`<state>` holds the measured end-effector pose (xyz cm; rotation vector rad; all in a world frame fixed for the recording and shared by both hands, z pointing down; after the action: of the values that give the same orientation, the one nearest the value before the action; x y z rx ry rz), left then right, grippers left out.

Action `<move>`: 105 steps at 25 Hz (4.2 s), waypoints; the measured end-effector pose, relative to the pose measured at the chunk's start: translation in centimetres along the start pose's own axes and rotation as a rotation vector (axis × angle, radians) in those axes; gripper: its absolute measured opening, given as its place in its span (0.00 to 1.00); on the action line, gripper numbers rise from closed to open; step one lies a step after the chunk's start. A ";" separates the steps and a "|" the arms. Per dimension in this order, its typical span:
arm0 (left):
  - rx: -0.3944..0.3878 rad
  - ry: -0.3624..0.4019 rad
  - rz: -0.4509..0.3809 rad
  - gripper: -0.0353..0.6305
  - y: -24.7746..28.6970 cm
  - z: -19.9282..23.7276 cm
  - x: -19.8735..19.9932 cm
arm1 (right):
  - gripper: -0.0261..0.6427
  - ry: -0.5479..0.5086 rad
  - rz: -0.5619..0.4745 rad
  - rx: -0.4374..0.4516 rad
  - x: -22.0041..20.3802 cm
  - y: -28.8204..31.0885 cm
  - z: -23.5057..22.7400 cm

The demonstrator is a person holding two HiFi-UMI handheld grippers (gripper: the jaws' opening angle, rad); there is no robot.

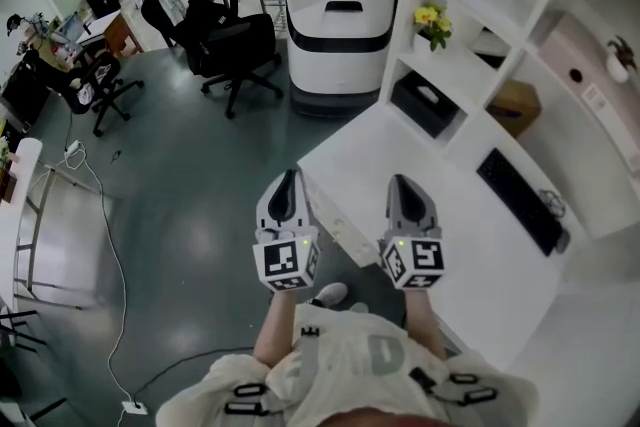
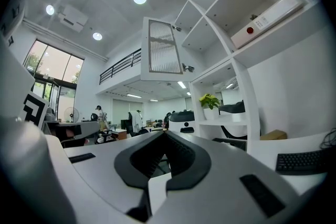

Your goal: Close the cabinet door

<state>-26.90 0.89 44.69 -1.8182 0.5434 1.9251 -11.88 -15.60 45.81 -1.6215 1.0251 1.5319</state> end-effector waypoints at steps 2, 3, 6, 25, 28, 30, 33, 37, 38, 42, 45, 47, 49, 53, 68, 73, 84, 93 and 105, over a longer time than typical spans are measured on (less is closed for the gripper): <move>-0.004 -0.011 0.005 0.08 0.2 0.2 -0.2 | 0.05 -0.003 -0.008 0.008 0.1 0.1 0.1; -0.011 -0.017 0.010 0.14 0.4 0.2 -0.4 | 0.05 -0.004 -0.005 0.007 0.1 0.1 0.1; -0.025 -0.040 0.021 0.35 1.0 0.1 -0.9 | 0.05 -0.009 0.006 0.007 -0.3 0.1 -0.1; -0.119 -0.098 0.004 0.47 6.9 1.8 4.1 | 0.05 -0.012 0.007 -0.009 -0.1 0.0 -0.2; -0.143 -0.093 -0.064 0.47 9.7 3.1 9.7 | 0.05 -0.007 0.007 -0.009 -0.1 -0.2 -0.1; -0.151 -0.067 -0.111 0.47 11.2 3.7 13.8 | 0.05 -0.002 0.002 -0.009 0.1 -0.3 0.0; -0.173 -0.024 -0.161 0.47 13.0 4.2 19.7 | 0.05 0.001 -0.004 -0.009 0.4 -0.5 0.1; -0.198 0.039 -0.216 0.47 15.0 4.4 25.8 | 0.05 0.013 -0.015 -0.009 0.9 -0.7 0.3; -0.200 0.051 -0.228 0.47 15.6 4.4 26.9 | 0.05 0.010 -0.016 -0.009 1.0 -0.7 0.4; -0.217 0.057 -0.236 0.47 18.2 4.3 30.1 | 0.05 0.001 -0.027 -0.004 1.5 -0.7 0.6; -0.230 0.073 -0.229 0.47 19.5 3.6 31.2 | 0.05 -0.010 -0.019 -0.006 1.5 -0.9 0.4; -0.246 0.073 -0.227 0.47 20.1 3.2 31.7 | 0.05 -0.011 -0.016 -0.015 1.4 -1.1 0.2; -0.260 0.078 -0.222 0.47 20.5 3.1 32.0 | 0.05 -0.011 -0.017 -0.024 1.3 -1.2 0.1; -0.271 0.085 -0.198 0.47 21.5 3.5 32.3 | 0.05 -0.009 -0.022 -0.039 1.7 -1.5 -0.4; -0.301 0.090 -0.228 0.47 22.5 1.7 32.5 | 0.05 -0.005 -0.005 -0.102 1.2 -2.6 -2.3; -0.317 0.066 -0.221 0.47 22.3 1.5 32.4 | 0.05 -0.027 -0.009 -0.083 1.2 -2.7 -2.1; -0.411 0.036 -0.249 0.46 19.8 -1.0 32.2 | 0.05 -0.025 -0.013 -0.097 1.4 -3.1 -2.3; -0.490 0.054 -0.267 0.37 18.0 -4.3 31.6 | 0.05 -0.016 -0.015 -0.122 1.3 -3.8 -3.1; -0.503 0.041 -0.276 0.26 17.4 -5.9 31.0 | 0.05 -0.030 -0.025 -0.138 1.4 -5.0 -3.5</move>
<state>-33.11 -15.45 13.19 -2.0970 -0.2006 1.9469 -5.85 -16.51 44.46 -1.6935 0.8967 1.6361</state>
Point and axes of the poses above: the fingertips, and each gripper's own axes: y forward along the fingers, z to its left, x out of its top, the point moved 5 cm from there along -y, backward along the fingers, and after that the axes turned 3 degrees about -x, right-handed, at the moved point
